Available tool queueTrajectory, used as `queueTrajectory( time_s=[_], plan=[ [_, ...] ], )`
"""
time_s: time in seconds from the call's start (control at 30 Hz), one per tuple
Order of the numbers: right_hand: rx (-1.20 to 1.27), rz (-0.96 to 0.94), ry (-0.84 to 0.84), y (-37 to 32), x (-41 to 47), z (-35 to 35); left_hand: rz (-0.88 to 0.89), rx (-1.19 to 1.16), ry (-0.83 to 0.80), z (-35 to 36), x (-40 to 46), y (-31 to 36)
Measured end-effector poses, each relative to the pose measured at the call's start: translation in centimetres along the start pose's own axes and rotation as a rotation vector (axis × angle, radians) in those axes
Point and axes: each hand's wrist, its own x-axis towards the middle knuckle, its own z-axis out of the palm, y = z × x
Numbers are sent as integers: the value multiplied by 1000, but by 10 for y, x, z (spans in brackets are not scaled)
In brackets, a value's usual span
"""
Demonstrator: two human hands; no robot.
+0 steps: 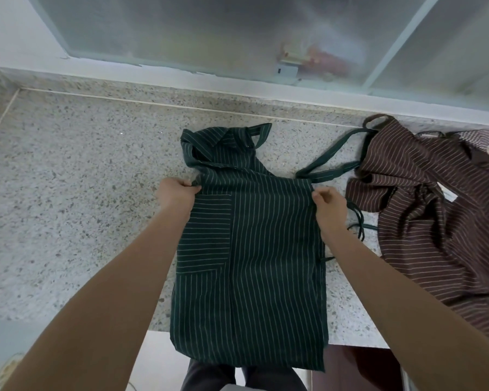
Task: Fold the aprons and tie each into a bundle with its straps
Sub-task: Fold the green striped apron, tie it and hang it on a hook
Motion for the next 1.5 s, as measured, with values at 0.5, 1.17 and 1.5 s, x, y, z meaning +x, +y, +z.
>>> queueTrajectory(
  time_s=[0.5, 1.17, 1.5],
  plan=[
    [-113, -108, -251, 0, 3, -8, 124, -192, 59, 12, -9, 4],
    [-457, -13, -469, 10, 24, -16, 391, 382, -44, 19, -6, -1],
    [-751, -121, -338, 20, 5, -12, 422, 608, 195, 28, -20, -4]
  ],
)
